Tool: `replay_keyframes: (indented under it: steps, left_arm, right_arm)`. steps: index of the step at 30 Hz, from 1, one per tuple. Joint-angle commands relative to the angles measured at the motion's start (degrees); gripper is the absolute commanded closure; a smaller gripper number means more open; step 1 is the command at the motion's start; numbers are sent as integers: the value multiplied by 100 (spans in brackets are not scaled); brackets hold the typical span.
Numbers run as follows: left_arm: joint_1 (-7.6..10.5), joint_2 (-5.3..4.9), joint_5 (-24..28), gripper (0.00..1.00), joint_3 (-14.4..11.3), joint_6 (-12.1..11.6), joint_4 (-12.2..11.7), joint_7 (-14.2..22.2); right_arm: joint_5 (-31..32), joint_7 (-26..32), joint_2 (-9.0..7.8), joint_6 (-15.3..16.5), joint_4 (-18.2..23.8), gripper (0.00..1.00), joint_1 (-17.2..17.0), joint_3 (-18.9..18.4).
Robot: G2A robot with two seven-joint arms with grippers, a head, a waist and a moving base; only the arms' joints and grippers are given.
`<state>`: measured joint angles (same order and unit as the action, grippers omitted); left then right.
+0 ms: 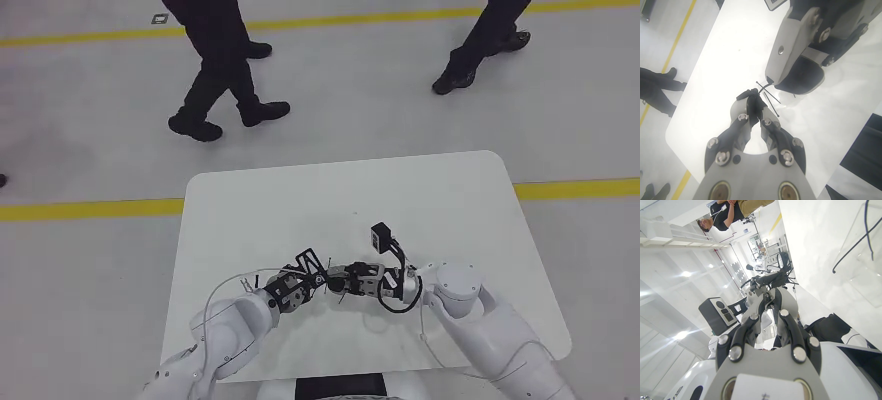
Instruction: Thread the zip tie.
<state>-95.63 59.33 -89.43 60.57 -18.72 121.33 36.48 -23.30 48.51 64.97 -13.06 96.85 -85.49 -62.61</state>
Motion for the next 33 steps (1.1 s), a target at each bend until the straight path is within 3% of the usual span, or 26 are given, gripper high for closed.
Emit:
replay_keyframes:
  steps: [1,12,23,24,25,26,27,33]
  left_arm:
    - [0,0,0,100,0,0,0,0]
    - [0,0,0,100,0,0,0,0]
    - [0,0,0,100,0,0,0,0]
    - [0,0,0,86,0,0,0,0]
    - [0,0,0,61,0,0,0,0]
    - [0,0,0,23,0,0,0,0]
    - [0,0,0,2,0,0,0,0]
    - [0,0,0,0,0,0,0,0]
  right_arm:
    - [-12,-11,-3,2,2,87,3,4]
    - [-40,-36,-27,-10,18,100,36,50]
    - [-25,-86,-52,13,26,100,52,83]
    - [-13,-98,-54,20,26,100,49,85]
    - [-6,-111,-57,28,27,100,45,87]
    - [1,-121,-60,35,27,100,43,87]
    - [15,-134,-63,47,29,100,40,85]
    - [64,-167,-96,158,72,100,-19,1]
